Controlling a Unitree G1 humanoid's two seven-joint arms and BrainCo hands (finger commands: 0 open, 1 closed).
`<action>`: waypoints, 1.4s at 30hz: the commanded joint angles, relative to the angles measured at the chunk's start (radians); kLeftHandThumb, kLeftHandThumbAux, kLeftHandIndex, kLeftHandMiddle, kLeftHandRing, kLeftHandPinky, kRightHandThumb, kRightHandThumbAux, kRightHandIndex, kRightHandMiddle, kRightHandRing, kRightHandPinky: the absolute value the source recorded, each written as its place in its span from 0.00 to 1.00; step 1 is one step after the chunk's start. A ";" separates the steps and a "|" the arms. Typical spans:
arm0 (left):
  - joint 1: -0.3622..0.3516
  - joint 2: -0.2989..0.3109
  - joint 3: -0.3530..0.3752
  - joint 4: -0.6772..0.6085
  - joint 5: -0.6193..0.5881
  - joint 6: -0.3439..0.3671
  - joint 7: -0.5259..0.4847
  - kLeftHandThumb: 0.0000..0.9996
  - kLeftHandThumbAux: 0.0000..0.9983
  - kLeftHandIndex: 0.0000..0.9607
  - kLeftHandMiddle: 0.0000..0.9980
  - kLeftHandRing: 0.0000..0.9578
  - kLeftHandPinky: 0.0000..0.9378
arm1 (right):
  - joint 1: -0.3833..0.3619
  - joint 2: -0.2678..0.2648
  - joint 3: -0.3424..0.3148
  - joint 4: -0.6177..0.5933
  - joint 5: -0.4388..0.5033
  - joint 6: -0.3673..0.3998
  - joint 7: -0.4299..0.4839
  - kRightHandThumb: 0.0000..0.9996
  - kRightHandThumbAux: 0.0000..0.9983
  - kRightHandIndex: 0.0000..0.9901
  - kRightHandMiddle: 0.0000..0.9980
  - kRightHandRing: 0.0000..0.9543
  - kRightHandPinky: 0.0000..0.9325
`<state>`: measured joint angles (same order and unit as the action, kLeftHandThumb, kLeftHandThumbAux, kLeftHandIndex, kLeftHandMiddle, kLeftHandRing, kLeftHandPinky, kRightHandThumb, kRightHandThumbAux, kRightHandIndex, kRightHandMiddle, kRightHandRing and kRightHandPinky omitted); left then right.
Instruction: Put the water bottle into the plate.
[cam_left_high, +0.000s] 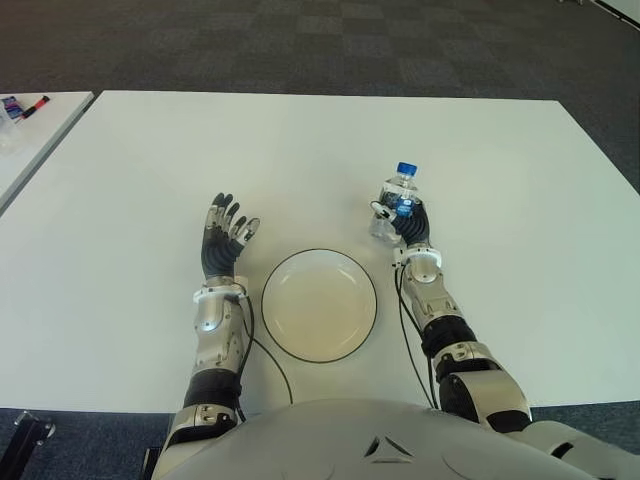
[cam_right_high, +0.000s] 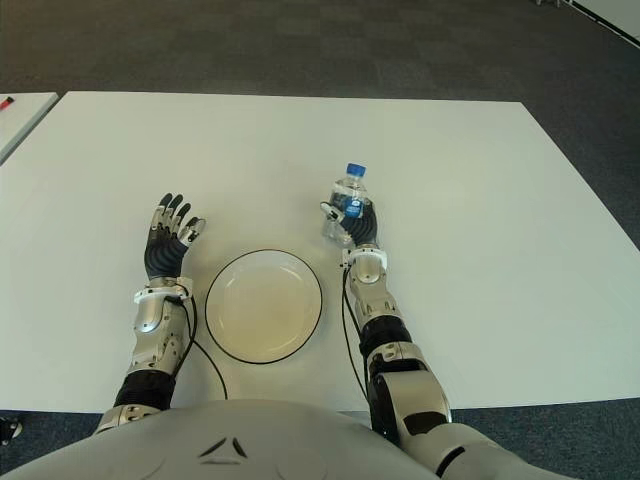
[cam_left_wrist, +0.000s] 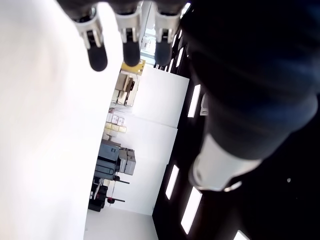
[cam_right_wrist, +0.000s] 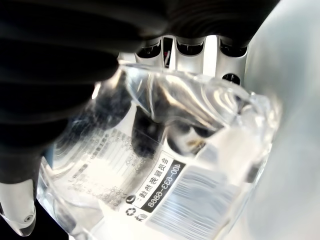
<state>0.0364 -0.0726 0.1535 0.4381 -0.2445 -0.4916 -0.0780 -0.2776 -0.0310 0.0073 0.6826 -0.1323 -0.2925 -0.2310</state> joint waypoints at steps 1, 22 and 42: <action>0.001 -0.018 0.000 0.012 0.008 -0.003 0.000 0.14 0.89 0.08 0.09 0.10 0.15 | 0.043 0.014 0.015 -0.108 0.006 0.001 0.030 0.96 0.66 0.40 0.51 0.55 0.92; -0.007 -0.022 0.001 0.022 -0.005 -0.002 -0.008 0.15 0.88 0.09 0.09 0.10 0.16 | 0.159 0.010 0.065 -0.338 -0.048 0.065 0.073 0.96 0.66 0.40 0.52 0.55 0.91; -0.008 -0.027 -0.008 0.023 0.005 -0.007 0.003 0.16 0.88 0.09 0.09 0.10 0.15 | 0.303 -0.006 0.142 -0.615 -0.060 0.079 0.181 0.95 0.66 0.39 0.51 0.55 0.90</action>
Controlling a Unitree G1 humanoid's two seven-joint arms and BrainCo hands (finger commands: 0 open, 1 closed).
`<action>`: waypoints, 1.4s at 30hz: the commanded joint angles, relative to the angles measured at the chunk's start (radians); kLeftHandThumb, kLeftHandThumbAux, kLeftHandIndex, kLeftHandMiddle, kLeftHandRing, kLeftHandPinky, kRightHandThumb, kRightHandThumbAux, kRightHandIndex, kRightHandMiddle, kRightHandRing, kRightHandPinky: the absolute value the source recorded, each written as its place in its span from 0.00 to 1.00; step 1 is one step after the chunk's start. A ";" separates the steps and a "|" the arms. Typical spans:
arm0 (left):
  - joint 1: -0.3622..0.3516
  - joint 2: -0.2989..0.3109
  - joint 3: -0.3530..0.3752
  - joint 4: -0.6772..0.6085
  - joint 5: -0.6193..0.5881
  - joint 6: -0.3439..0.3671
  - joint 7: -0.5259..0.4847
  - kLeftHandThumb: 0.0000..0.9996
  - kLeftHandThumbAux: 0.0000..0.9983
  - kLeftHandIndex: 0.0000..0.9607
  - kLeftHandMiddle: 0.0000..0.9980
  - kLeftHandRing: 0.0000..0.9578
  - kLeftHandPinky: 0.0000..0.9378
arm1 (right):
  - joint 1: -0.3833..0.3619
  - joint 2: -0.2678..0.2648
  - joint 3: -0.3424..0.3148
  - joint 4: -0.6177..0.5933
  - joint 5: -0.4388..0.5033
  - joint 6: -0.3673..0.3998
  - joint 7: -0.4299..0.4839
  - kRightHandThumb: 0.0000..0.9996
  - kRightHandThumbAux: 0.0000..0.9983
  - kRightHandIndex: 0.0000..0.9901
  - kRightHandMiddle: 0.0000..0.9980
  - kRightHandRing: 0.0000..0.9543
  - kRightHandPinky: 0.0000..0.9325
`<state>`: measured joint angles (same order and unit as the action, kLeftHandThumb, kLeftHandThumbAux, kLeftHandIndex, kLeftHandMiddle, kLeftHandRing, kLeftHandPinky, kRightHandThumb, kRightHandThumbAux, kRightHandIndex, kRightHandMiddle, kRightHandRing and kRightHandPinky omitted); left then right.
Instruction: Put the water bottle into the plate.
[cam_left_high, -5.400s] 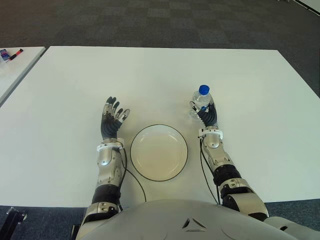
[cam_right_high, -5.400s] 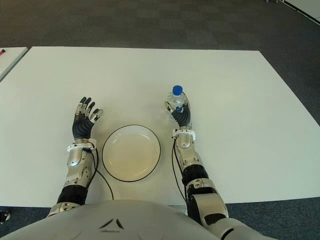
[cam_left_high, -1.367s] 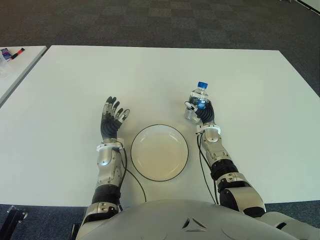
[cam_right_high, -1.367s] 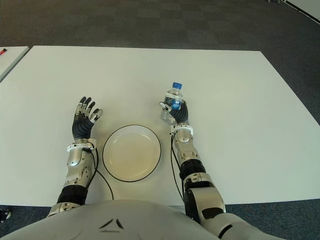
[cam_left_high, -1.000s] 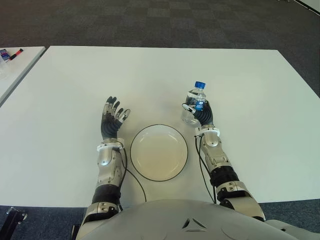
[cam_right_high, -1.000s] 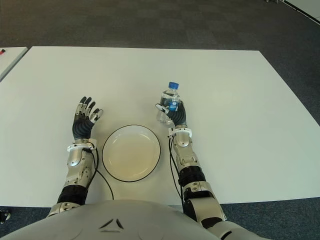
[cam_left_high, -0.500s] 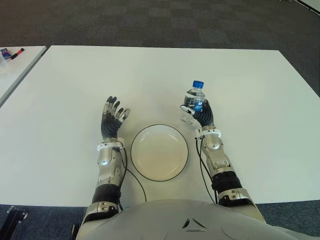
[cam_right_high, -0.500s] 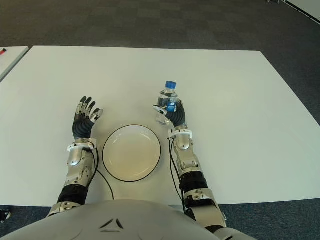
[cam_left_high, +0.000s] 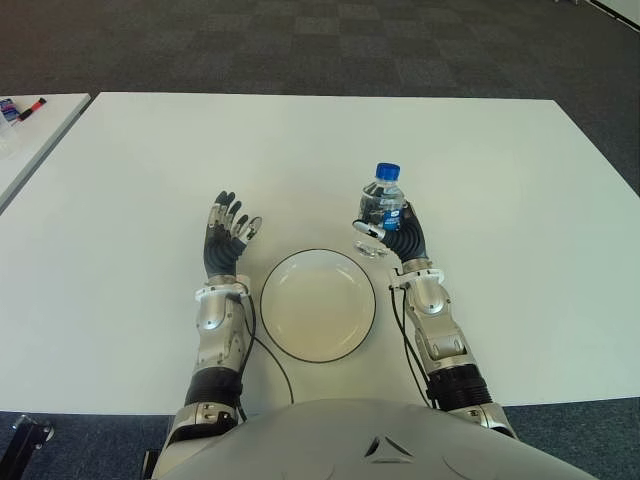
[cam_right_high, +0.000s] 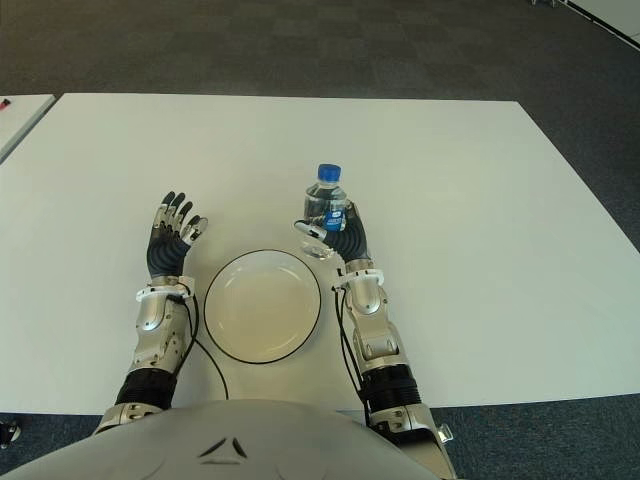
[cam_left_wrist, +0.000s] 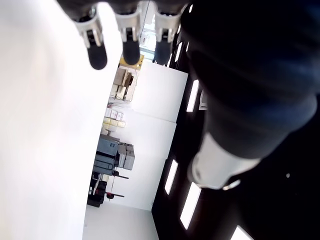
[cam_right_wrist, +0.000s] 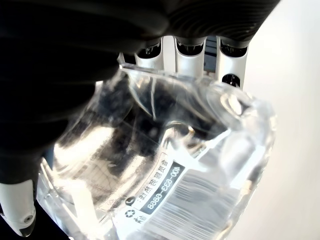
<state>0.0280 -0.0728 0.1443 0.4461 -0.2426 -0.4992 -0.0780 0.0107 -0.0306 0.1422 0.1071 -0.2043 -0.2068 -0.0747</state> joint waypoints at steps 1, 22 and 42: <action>0.001 -0.027 0.001 0.015 0.004 0.001 0.004 0.16 0.88 0.09 0.09 0.10 0.15 | 0.018 -0.008 0.009 -0.045 0.014 -0.008 0.031 0.95 0.66 0.39 0.51 0.55 0.90; -0.003 -0.028 -0.012 0.021 0.029 -0.007 0.009 0.16 0.87 0.08 0.09 0.10 0.14 | 0.158 -0.056 0.089 -0.256 -0.027 0.055 0.137 0.96 0.66 0.39 0.51 0.55 0.90; -0.005 -0.036 -0.020 0.027 0.034 -0.026 0.001 0.23 0.84 0.08 0.09 0.10 0.15 | 0.226 -0.106 0.162 -0.424 -0.076 0.195 0.232 0.95 0.66 0.40 0.50 0.55 0.91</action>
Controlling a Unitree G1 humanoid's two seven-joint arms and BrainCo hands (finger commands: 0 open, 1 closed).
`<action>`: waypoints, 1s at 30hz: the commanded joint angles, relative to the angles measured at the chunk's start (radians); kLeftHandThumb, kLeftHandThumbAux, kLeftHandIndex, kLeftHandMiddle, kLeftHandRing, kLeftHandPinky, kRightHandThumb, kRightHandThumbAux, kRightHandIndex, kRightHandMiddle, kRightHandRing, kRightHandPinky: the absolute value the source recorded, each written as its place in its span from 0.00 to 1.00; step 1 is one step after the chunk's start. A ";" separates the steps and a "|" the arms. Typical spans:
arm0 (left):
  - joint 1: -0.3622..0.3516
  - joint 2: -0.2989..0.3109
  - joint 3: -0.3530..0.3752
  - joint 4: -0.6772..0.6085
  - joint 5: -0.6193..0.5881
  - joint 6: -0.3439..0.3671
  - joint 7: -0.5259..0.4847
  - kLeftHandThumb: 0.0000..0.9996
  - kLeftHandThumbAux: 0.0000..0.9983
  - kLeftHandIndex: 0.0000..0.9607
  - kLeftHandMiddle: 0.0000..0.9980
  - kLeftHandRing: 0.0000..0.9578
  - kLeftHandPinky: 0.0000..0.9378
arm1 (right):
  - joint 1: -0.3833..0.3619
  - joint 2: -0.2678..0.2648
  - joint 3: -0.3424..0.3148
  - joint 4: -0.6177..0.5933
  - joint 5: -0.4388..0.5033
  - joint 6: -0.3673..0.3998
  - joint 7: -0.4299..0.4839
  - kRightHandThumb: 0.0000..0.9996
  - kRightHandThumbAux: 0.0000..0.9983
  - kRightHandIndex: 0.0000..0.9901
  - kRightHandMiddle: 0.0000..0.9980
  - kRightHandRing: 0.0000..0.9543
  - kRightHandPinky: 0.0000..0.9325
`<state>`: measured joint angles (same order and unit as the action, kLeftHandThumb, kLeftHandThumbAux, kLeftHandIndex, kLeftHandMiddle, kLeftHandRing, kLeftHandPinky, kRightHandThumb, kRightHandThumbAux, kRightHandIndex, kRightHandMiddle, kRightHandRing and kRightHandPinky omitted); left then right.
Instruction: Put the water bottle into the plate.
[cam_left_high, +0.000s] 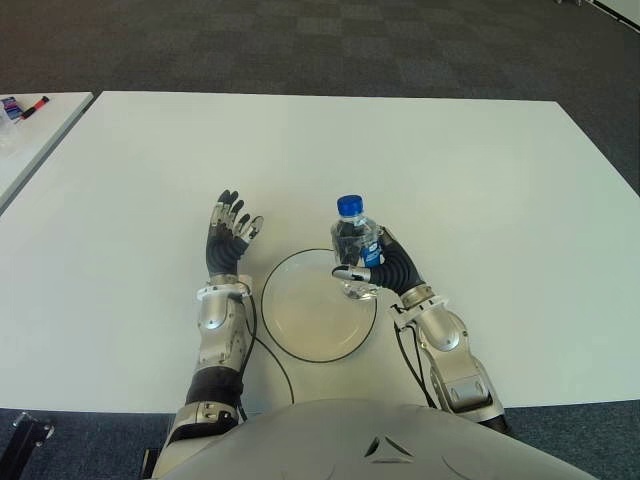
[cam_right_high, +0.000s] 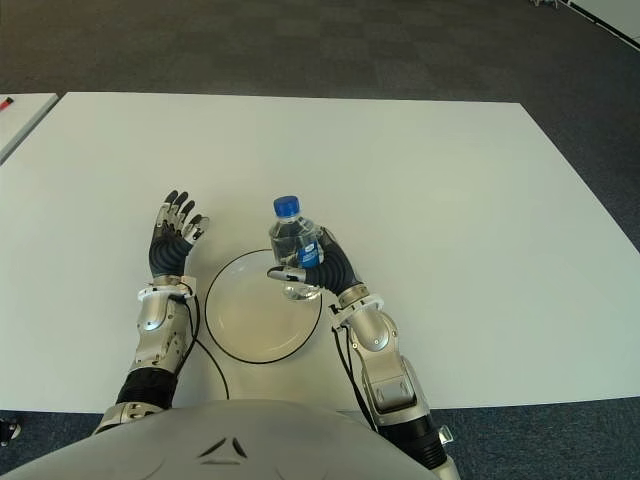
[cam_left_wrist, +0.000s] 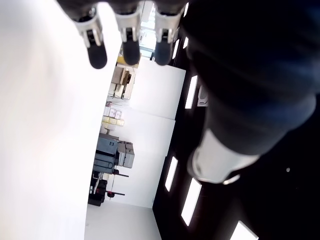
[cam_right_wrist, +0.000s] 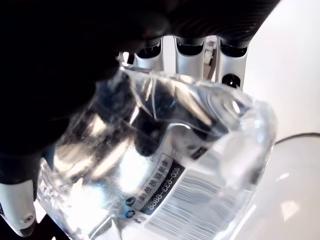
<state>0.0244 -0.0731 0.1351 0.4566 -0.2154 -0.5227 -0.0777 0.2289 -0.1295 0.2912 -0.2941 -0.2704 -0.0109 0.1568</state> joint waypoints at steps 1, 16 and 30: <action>-0.001 -0.037 -0.011 0.016 0.007 -0.003 0.001 0.23 0.83 0.08 0.09 0.10 0.15 | 0.011 -0.009 0.017 -0.021 -0.014 -0.005 -0.003 0.95 0.66 0.40 0.50 0.55 0.91; 0.003 -0.046 -0.017 0.007 0.009 -0.006 0.010 0.27 0.82 0.09 0.10 0.11 0.16 | 0.025 -0.031 0.051 -0.030 -0.053 0.046 0.010 0.95 0.66 0.40 0.50 0.55 0.91; 0.008 -0.060 -0.024 -0.010 0.002 0.010 0.020 0.31 0.79 0.10 0.12 0.12 0.18 | 0.025 -0.041 0.059 -0.049 -0.073 0.100 0.024 0.96 0.65 0.40 0.52 0.55 0.91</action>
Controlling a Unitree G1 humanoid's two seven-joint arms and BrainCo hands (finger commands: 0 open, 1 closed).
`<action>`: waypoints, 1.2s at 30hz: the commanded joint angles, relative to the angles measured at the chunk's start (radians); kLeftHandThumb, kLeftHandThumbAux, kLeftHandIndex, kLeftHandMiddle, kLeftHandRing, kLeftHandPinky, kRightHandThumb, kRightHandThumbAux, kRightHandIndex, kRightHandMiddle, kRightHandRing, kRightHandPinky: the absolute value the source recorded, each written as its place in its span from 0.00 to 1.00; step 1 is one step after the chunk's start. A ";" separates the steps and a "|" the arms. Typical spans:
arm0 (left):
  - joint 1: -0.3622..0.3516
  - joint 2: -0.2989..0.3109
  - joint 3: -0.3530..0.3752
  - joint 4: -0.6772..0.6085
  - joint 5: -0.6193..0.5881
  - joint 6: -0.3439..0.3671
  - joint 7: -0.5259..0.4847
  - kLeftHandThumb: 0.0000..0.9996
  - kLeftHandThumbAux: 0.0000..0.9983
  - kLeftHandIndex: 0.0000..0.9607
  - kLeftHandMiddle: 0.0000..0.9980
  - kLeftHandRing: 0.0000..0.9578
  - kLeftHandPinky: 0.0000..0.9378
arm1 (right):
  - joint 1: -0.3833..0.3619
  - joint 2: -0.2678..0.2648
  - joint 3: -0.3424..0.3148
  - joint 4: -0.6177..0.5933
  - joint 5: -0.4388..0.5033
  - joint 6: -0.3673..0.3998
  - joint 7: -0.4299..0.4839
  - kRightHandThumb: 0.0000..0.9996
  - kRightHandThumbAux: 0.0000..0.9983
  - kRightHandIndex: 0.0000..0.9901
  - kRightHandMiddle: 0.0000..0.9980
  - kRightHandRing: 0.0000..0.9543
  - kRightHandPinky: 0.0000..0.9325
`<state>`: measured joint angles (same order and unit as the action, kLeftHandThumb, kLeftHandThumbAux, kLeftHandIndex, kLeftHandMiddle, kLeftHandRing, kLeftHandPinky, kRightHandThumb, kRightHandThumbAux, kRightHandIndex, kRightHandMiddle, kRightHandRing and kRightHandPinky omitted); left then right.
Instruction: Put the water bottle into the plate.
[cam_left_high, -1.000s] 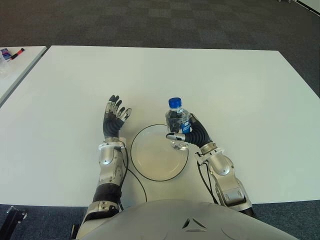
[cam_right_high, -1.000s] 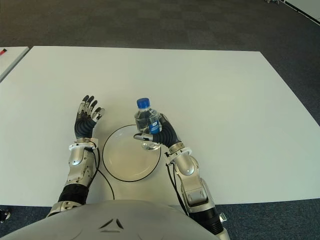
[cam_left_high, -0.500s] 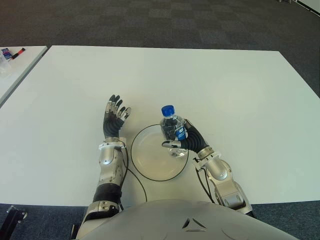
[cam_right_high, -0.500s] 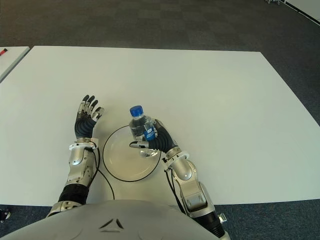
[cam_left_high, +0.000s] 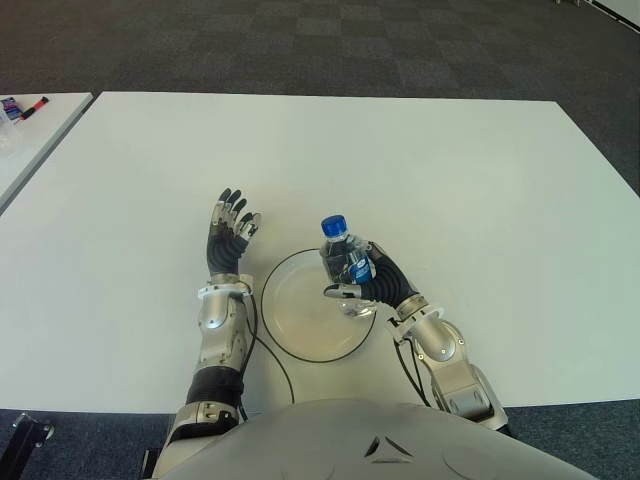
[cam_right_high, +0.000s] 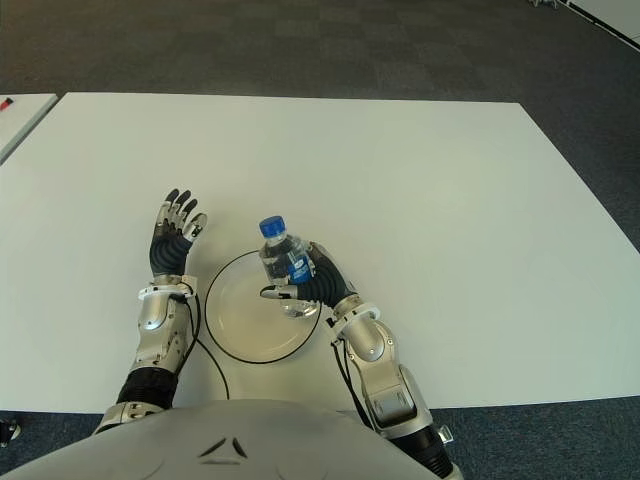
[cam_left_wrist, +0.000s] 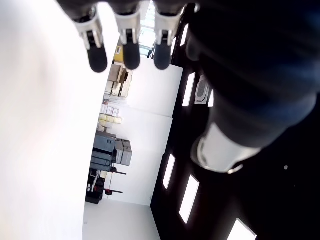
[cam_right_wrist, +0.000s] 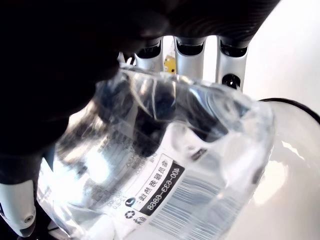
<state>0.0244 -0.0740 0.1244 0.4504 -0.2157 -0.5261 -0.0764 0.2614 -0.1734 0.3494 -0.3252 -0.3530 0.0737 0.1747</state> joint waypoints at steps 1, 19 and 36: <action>0.008 -0.060 -0.015 -0.005 0.000 0.014 0.019 0.31 0.79 0.10 0.12 0.12 0.18 | -0.008 0.005 0.000 -0.014 0.013 0.013 0.005 0.96 0.65 0.40 0.52 0.55 0.91; 0.022 -0.061 -0.048 -0.045 0.010 0.043 0.049 0.33 0.78 0.11 0.12 0.12 0.17 | -0.014 0.018 0.005 0.031 0.106 -0.009 0.034 0.96 0.66 0.39 0.51 0.54 0.88; 0.037 -0.055 -0.072 -0.090 0.027 0.092 0.092 0.32 0.79 0.11 0.13 0.12 0.16 | -0.031 0.011 0.032 0.097 0.070 -0.074 0.011 0.96 0.66 0.40 0.51 0.55 0.92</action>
<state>0.0479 -0.0723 0.0610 0.3661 -0.1954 -0.4532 -0.0029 0.2486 -0.1663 0.3759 -0.2415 -0.2805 0.0410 0.2000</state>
